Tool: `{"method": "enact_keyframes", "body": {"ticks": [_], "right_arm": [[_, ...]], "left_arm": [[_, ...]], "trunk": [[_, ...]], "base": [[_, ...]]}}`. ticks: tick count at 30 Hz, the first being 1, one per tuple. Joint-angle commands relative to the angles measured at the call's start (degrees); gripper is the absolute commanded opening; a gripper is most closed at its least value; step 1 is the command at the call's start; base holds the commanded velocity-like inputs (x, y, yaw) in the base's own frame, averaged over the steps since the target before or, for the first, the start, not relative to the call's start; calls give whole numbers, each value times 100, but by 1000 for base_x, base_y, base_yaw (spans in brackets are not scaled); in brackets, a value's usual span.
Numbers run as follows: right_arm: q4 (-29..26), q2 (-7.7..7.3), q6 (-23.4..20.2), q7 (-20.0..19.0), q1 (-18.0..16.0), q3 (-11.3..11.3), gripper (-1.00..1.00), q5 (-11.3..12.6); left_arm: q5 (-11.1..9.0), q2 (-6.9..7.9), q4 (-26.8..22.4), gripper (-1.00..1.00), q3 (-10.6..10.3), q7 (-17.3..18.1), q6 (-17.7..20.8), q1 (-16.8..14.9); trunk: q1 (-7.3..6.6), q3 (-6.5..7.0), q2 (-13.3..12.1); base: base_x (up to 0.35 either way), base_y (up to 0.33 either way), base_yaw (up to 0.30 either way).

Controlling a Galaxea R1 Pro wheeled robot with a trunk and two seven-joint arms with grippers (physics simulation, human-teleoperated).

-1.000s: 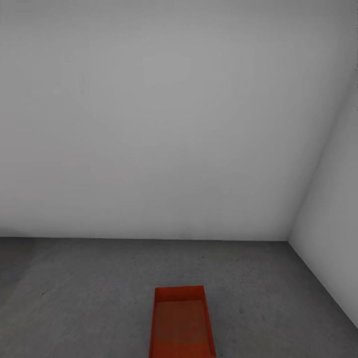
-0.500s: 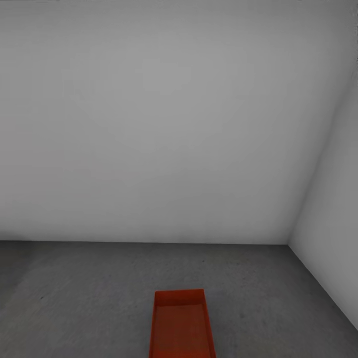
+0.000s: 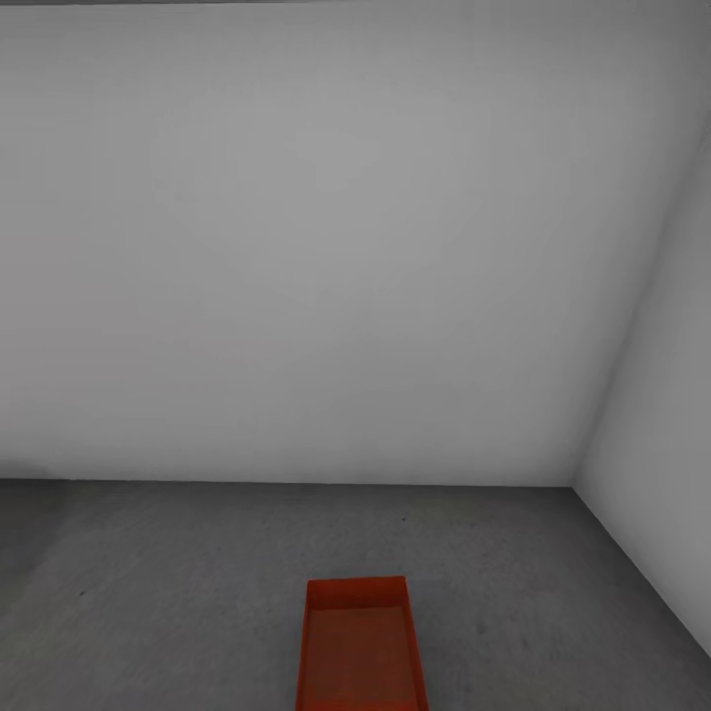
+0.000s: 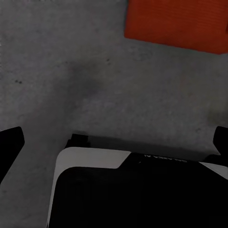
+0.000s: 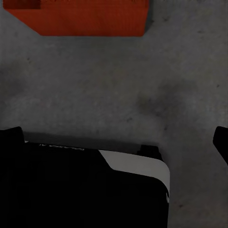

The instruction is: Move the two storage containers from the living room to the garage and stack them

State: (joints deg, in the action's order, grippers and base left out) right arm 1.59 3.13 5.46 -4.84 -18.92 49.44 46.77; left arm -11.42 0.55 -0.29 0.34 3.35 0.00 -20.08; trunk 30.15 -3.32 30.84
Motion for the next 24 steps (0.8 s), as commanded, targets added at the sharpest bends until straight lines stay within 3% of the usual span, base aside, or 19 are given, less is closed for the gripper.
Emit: {"method": "enact_keyframes", "body": {"ticks": [1, 15, 24], "right_arm": [[17, 4, 25, -34, -7, 40, 100, 61], [17, -17, 17, -34, -7, 39, 100, 66], [17, 12, 8, -34, -7, 39, 100, 69]], "left_arm": [[-44, 3, 3, 100, 1, 25, 0, -5], [-44, 6, 3, 100, 1, 25, 0, -5], [-23, 6, -12, 100, -4, 32, 0, -5]], "trunk": [[2, -11, 10], [2, -11, 10], [2, -11, 10]], "base": [[0, 0, 0], [0, 0, 0], [0, 0, -233]]}}
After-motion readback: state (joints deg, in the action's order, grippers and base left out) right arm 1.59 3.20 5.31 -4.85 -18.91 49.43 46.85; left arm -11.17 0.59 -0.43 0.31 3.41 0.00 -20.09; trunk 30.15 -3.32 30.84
